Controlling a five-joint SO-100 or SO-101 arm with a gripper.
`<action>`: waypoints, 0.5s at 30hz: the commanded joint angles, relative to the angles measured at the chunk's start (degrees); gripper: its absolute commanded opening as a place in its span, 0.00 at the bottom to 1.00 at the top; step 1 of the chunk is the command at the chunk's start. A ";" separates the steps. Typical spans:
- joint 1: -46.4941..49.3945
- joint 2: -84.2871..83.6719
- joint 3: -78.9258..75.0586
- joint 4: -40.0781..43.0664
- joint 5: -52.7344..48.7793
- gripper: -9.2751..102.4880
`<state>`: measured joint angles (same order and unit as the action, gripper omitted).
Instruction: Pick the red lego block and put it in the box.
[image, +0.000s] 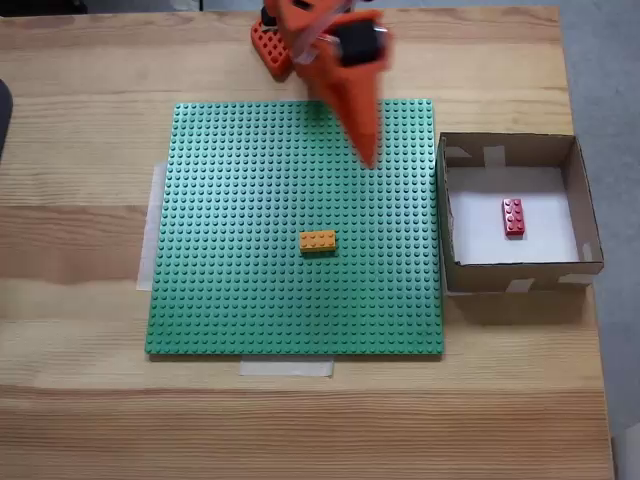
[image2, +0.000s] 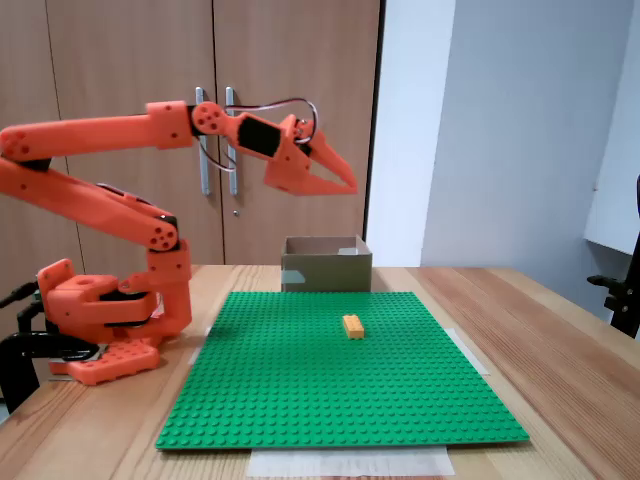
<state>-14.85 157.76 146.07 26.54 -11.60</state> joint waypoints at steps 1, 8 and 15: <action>6.42 6.77 1.58 -0.88 2.81 0.07; 12.13 15.12 9.14 2.99 6.77 0.07; 12.30 16.79 8.70 7.03 7.56 0.07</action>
<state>-2.64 173.85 156.01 32.61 -4.31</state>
